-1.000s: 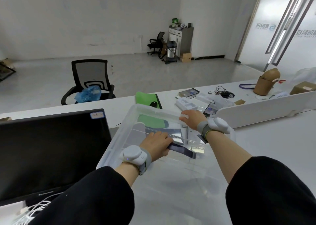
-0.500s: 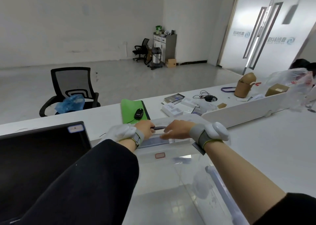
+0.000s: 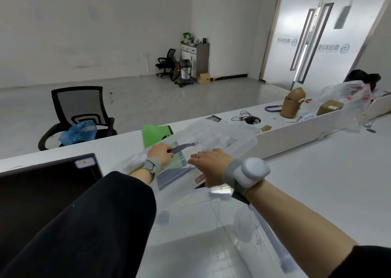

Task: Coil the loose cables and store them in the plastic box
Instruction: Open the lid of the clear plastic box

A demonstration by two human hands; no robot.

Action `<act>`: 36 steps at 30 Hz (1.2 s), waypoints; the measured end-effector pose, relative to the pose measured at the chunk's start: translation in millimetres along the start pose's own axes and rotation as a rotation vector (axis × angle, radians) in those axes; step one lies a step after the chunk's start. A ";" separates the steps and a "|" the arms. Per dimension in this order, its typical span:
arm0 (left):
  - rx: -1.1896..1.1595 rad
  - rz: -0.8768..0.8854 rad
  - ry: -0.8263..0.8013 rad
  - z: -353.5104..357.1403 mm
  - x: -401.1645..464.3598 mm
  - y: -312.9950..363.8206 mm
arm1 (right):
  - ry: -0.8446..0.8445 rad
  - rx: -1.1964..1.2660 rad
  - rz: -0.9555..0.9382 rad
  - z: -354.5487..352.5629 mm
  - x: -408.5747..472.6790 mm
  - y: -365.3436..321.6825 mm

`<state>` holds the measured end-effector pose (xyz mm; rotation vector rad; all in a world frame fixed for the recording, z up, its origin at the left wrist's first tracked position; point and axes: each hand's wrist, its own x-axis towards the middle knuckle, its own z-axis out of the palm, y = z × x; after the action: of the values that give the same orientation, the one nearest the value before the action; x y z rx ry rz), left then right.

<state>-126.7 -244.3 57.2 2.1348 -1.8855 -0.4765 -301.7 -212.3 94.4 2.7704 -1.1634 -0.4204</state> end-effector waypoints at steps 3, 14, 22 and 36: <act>0.002 -0.003 -0.016 -10.2 -2.7 3.7 | 0.247 -0.071 -0.013 -6.6 -3.4 4.7; -0.257 0.108 -0.080 -57.5 -31.1 22.6 | 0.372 0.109 0.198 -5.1 6.2 32.9; 0.059 0.131 -0.249 -51.7 -55.1 -0.5 | 0.206 0.271 0.256 10.5 35.2 24.3; 0.151 0.012 -0.147 -20.5 -14.0 -55.5 | 0.245 0.312 0.240 50.1 108.5 1.8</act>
<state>-69.4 -223.8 54.9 2.2367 -2.0742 -0.5163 -245.1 -290.6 23.9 2.7685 -1.5843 0.1328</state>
